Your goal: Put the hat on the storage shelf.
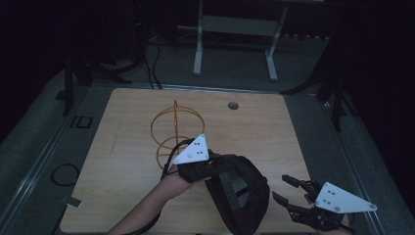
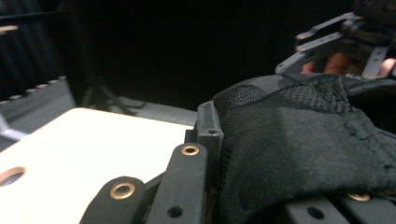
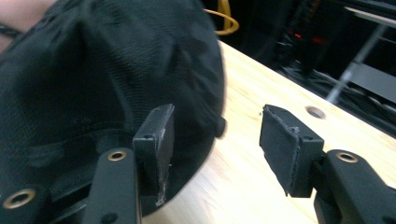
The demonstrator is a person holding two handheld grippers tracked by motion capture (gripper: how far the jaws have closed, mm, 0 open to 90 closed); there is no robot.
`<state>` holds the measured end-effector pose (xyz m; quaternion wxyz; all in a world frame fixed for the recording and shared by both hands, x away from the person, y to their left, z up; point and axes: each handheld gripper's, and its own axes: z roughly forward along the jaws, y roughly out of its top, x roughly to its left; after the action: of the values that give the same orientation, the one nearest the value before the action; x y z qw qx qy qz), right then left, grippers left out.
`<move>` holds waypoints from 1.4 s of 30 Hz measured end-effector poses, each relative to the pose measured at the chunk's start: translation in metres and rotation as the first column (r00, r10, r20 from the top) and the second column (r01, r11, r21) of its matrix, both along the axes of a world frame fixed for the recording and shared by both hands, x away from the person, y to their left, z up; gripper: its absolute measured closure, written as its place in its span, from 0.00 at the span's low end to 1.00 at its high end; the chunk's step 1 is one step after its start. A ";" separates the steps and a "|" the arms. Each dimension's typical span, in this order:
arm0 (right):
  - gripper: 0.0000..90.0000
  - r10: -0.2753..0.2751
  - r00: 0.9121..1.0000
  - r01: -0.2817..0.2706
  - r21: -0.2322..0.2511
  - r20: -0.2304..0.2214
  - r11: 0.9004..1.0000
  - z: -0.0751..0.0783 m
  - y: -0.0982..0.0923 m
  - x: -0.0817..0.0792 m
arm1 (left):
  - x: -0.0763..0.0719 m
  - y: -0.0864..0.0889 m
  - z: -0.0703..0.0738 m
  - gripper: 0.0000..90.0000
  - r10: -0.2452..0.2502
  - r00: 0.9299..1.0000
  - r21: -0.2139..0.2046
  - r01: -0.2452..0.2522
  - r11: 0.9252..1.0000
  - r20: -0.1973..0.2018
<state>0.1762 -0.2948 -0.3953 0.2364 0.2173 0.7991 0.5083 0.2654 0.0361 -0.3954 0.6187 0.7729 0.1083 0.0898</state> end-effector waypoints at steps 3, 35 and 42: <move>0.49 0.049 0.999 -0.049 -0.014 0.007 0.999 -0.001 0.006 -0.002 | 0.003 0.001 0.000 0.99 -0.070 0.997 -0.011 0.070 0.997 -0.021; 0.99 0.152 0.988 -0.153 0.054 0.019 0.987 0.009 0.019 0.009 | 0.015 0.006 -0.004 0.65 0.029 0.998 0.083 -0.033 0.996 0.047; 0.99 0.063 0.998 -0.065 0.094 0.025 0.993 0.019 0.004 0.019 | 0.006 0.015 -0.003 0.56 0.077 0.992 0.175 -0.093 0.980 0.097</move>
<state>0.1952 -0.2907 -0.3766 0.2182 0.1967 0.7781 0.5553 0.2710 0.0512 -0.3988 0.5464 0.8153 0.1048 0.1604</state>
